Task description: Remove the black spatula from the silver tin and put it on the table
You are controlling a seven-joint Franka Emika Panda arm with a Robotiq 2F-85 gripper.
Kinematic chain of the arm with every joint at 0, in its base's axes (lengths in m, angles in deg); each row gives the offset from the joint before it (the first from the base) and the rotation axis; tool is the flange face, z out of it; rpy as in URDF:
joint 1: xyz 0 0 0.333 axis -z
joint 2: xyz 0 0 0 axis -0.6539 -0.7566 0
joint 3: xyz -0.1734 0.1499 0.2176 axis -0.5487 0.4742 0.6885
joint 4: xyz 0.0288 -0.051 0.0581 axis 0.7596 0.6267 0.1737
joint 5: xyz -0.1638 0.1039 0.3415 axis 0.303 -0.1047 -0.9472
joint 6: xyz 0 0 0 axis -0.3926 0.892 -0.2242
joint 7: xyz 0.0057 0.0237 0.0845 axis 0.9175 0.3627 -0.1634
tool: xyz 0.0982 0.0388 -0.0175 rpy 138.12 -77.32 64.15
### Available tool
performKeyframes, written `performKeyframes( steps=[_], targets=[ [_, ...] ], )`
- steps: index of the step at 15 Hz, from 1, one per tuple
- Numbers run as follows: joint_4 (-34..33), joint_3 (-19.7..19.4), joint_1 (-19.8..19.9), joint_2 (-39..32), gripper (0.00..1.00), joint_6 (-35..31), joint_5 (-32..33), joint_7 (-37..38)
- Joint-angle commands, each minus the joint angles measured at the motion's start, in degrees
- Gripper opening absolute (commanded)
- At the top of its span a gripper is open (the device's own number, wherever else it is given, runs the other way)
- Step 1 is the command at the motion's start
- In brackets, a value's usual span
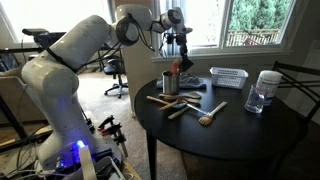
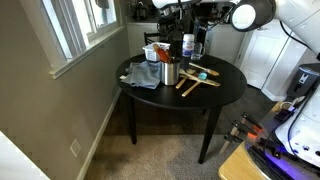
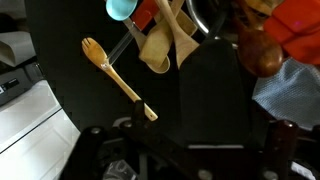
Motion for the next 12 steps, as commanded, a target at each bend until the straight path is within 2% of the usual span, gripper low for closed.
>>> performKeyframes(
  steps=[1, 4, 5, 7, 12],
  targets=[
    [-0.7, -0.9, -0.2, -0.8, 1.0, 2.0, 0.4, 1.3],
    [-0.6, -1.2, -0.2, -1.4, 1.0, 2.2, 0.4, 1.2],
    [-0.5, -1.3, -0.2, -1.5, 0.75, 1.9, 0.5, 0.6],
    [-0.7, -1.3, -0.2, -1.9, 0.68, 2.3, 0.3, 0.4],
    [-1.3, -1.4, -0.2, -2.3, 0.34, 2.7, 0.3, 0.6]
  ],
)
